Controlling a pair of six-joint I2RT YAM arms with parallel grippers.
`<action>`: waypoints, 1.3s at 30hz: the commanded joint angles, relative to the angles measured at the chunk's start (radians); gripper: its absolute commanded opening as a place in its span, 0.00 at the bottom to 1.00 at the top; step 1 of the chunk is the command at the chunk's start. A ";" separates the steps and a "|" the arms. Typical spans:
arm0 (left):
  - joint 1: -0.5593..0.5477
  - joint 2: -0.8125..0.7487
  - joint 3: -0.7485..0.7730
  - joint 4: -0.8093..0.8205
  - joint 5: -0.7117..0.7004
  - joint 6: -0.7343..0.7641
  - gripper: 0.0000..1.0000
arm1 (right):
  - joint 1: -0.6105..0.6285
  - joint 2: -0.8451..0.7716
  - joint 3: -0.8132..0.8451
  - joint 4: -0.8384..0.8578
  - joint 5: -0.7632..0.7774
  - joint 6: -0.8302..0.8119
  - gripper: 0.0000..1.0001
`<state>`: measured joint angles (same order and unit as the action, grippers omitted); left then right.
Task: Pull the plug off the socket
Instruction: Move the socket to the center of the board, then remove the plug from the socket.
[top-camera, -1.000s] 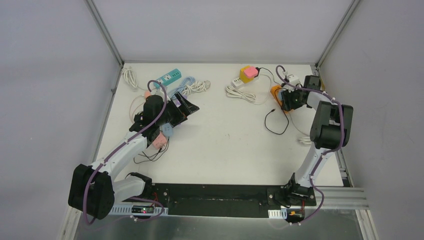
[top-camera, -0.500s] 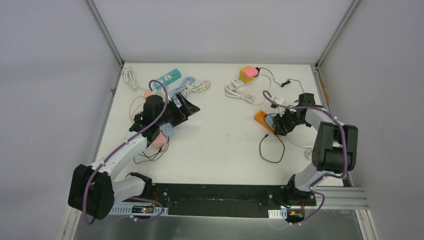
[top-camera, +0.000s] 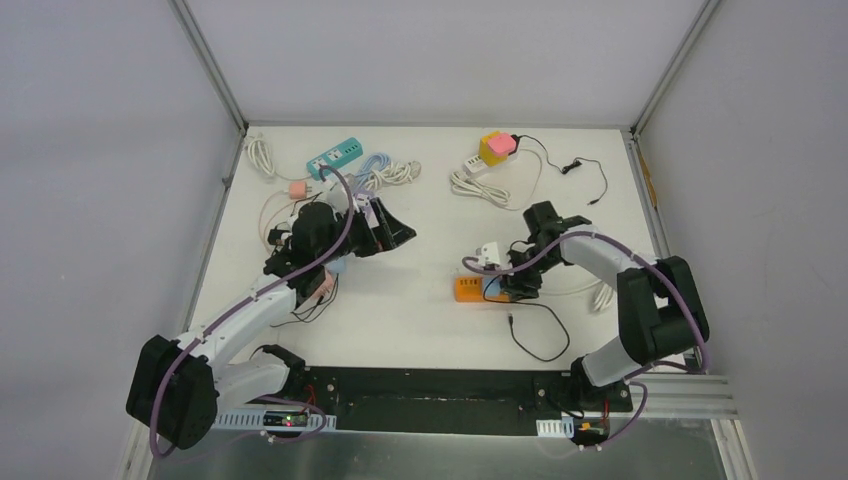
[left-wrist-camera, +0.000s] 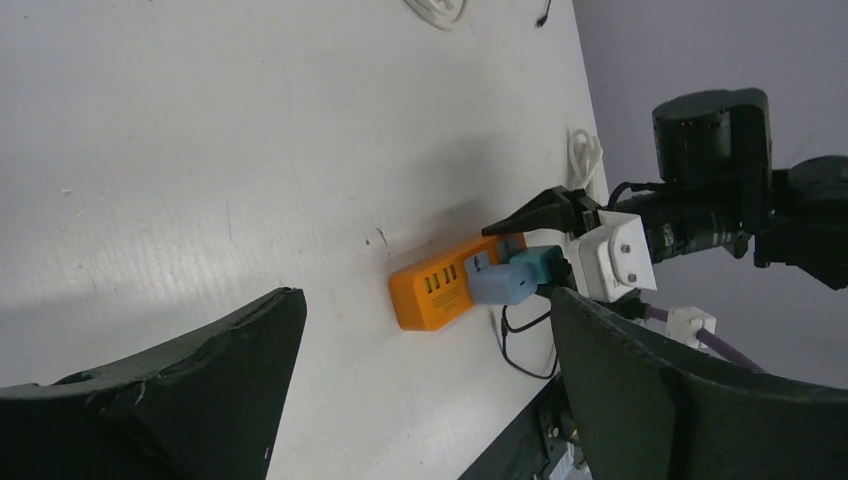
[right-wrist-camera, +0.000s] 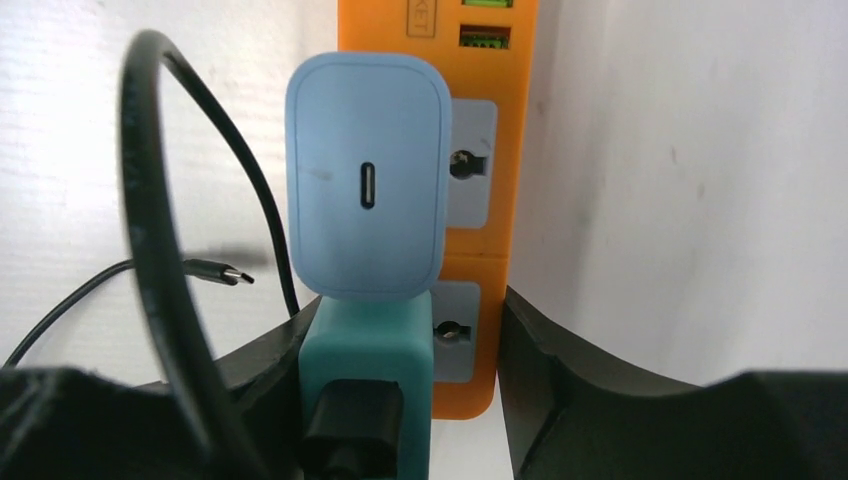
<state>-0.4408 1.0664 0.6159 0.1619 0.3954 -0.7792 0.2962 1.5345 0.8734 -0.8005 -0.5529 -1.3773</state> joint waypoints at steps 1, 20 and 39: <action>-0.070 -0.040 -0.032 0.074 -0.016 0.124 0.95 | 0.129 0.035 0.032 0.090 0.048 0.045 0.05; -0.267 0.074 -0.069 0.123 0.010 0.557 0.96 | 0.180 -0.020 0.187 -0.095 0.014 0.084 1.00; -0.508 0.361 0.109 0.074 -0.139 1.055 0.91 | -0.188 -0.209 0.049 -0.128 -0.392 0.374 1.00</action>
<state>-0.9199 1.3964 0.6647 0.2092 0.3321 0.1474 0.1608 1.3472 0.9405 -1.0580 -0.8257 -1.1915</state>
